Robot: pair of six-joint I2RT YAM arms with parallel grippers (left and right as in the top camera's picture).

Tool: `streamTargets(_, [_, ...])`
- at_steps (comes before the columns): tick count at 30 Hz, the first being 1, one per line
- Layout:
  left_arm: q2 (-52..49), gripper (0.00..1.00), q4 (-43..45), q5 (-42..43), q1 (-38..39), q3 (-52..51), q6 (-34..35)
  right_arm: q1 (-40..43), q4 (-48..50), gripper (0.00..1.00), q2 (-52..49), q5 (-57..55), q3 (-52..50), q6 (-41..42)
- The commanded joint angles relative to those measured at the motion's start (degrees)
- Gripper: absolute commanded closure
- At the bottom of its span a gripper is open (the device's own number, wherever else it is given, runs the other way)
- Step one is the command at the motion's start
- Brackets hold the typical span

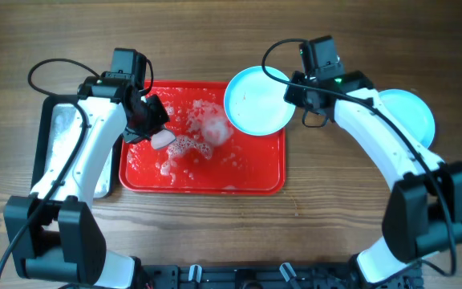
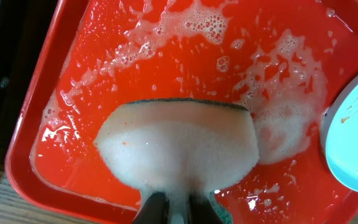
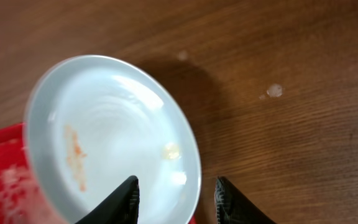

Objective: Clean dirty plates on tray and stack at the side
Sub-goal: 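Move the right gripper to the last plate on the red tray and grip its rim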

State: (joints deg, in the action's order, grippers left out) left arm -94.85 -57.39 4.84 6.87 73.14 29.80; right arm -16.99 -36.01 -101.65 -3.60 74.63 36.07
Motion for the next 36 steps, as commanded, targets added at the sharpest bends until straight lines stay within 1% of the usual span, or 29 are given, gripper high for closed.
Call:
streamTargets(1, [-0.52, 0.96, 0.11, 0.48, 0.09, 0.68, -1.11, -0.68, 0.11, 0.60, -5.09, -3.65, 0.46, 1.46])
streamTargets(7, [-0.52, 0.96, 0.09, 0.48, 0.11, 0.68, -1.09, -0.68, 1.81, 0.59, -9.40, -0.37, 0.46, 1.40])
streamTargets(12, [-0.52, 0.96, -0.09, 0.48, 0.11, 0.68, -1.11, -0.79, 2.56, 0.71, -9.60, -0.22, 0.39, -0.11])
streamTargets(16, [-0.52, 0.96, -0.09, 0.48, 0.09, 0.68, -1.11, -0.79, 3.52, 0.85, -9.66, -0.24, -0.22, -0.13])
streamTargets(24, [-0.52, 0.96, -0.26, 0.48, 0.11, 0.68, -1.11, -0.79, 3.87, 0.87, -12.07, -0.20, -0.46, -1.64])
streamTargets(25, [-0.52, 0.96, -0.26, 0.48, 0.09, 0.68, -1.11, -0.79, 3.89, 0.88, -12.22, -0.20, -0.46, -1.62])
streamTargets(27, [-0.52, 0.96, -0.26, 0.48, 0.11, 0.68, -1.11, -0.79, 3.85, 0.96, -12.52, -0.13, -0.46, -1.64])
streamTargets(32, [-0.52, 0.96, -0.24, 0.48, 0.09, 0.68, -1.11, -0.79, 4.44, 0.96, -11.26, 4.46, -0.39, -5.88])
streamTargets(36, [-0.52, 0.96, -0.24, 0.48, 0.09, 0.68, -1.11, -0.79, 3.13, 0.96, -7.32, 7.61, -0.39, -8.07])
